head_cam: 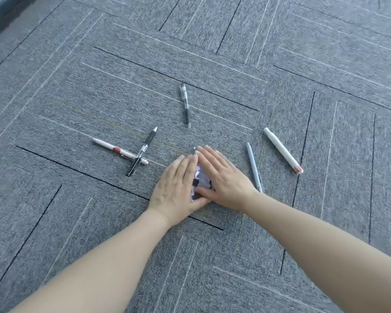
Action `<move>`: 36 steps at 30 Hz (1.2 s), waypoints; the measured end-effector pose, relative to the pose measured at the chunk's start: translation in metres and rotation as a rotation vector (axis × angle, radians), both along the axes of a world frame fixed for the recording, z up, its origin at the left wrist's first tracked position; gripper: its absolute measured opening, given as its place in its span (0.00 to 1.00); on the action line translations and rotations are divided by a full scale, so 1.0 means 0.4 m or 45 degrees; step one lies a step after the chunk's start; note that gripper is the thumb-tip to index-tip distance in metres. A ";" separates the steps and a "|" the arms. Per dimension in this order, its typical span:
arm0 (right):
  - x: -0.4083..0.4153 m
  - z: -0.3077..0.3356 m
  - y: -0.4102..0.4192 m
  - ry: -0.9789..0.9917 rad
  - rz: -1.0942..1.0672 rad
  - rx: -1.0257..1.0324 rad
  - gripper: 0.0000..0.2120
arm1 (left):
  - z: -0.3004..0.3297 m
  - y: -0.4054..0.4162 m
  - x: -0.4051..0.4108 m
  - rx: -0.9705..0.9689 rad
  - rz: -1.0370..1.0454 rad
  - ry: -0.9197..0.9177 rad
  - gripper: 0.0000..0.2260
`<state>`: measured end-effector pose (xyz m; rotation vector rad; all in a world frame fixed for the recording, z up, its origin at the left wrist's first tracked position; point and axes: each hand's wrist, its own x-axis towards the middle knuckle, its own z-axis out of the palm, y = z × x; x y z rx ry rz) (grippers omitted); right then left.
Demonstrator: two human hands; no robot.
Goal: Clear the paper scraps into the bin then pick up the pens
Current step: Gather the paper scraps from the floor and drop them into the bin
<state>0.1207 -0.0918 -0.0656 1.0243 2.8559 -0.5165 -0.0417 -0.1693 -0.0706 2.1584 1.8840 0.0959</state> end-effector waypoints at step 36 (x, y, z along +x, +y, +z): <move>0.828 0.759 -0.286 0.444 -2.098 0.710 0.16 | 0.700 0.140 1.065 0.056 -1.005 -1.348 0.16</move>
